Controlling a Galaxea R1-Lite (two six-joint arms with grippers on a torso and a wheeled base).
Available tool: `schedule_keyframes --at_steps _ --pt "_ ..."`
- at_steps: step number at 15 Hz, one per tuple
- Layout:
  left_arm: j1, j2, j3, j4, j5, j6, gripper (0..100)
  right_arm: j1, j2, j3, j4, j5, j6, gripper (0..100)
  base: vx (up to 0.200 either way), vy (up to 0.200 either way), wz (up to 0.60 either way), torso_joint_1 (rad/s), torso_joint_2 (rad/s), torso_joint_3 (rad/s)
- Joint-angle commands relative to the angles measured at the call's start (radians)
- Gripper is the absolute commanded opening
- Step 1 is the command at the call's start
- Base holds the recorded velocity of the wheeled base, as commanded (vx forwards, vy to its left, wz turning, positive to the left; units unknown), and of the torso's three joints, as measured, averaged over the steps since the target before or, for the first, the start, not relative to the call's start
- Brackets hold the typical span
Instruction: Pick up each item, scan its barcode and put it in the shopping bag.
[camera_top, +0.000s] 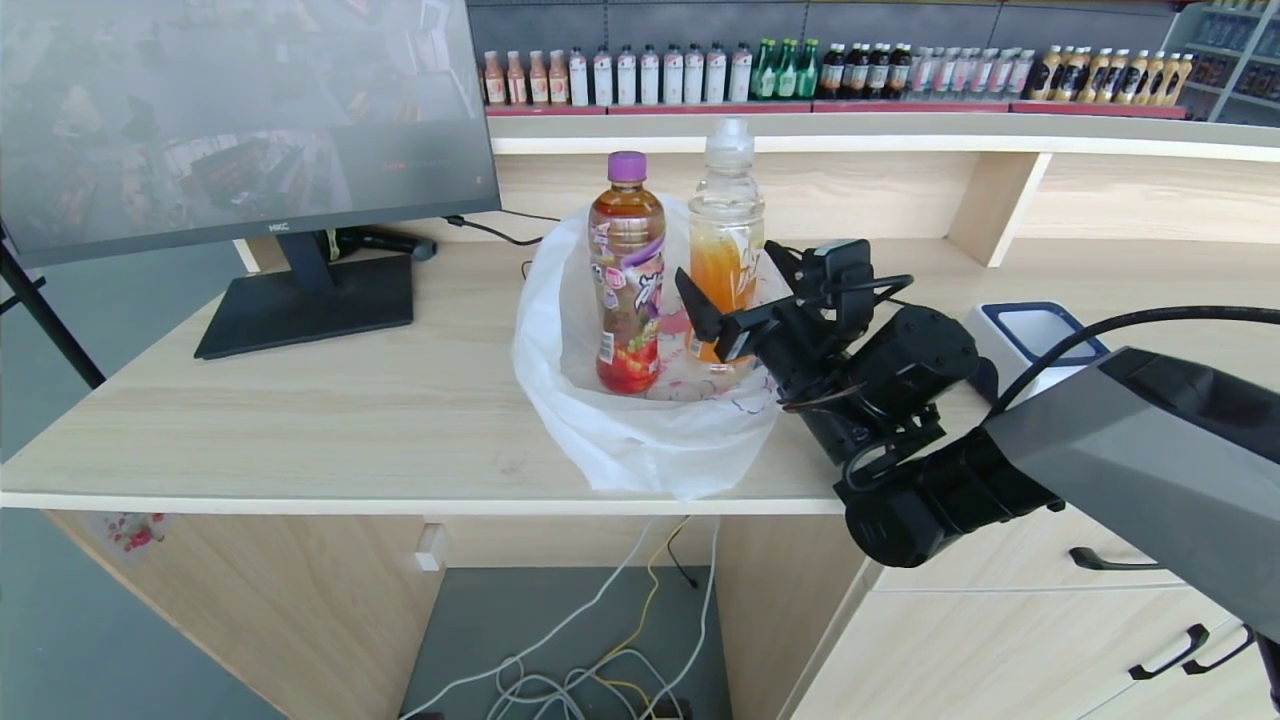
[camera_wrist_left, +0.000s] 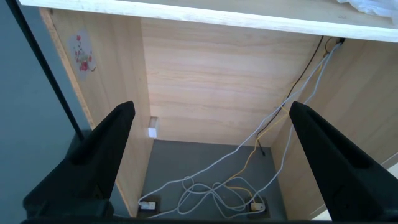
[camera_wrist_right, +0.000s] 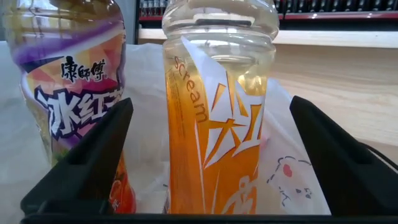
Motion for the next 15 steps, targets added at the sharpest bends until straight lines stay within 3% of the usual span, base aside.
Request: schedule_keyframes --at_steps 1,15 --pt "0.0 0.0 0.0 0.0 0.0 0.0 100 -0.007 -0.001 0.0 -0.002 0.002 -0.002 100 0.0 0.0 0.0 0.0 0.0 0.0" --pt "0.0 0.0 0.0 0.0 0.0 0.0 100 -0.006 -0.049 0.054 -0.002 -0.001 -0.009 100 0.0 0.0 0.0 0.0 0.0 0.0"
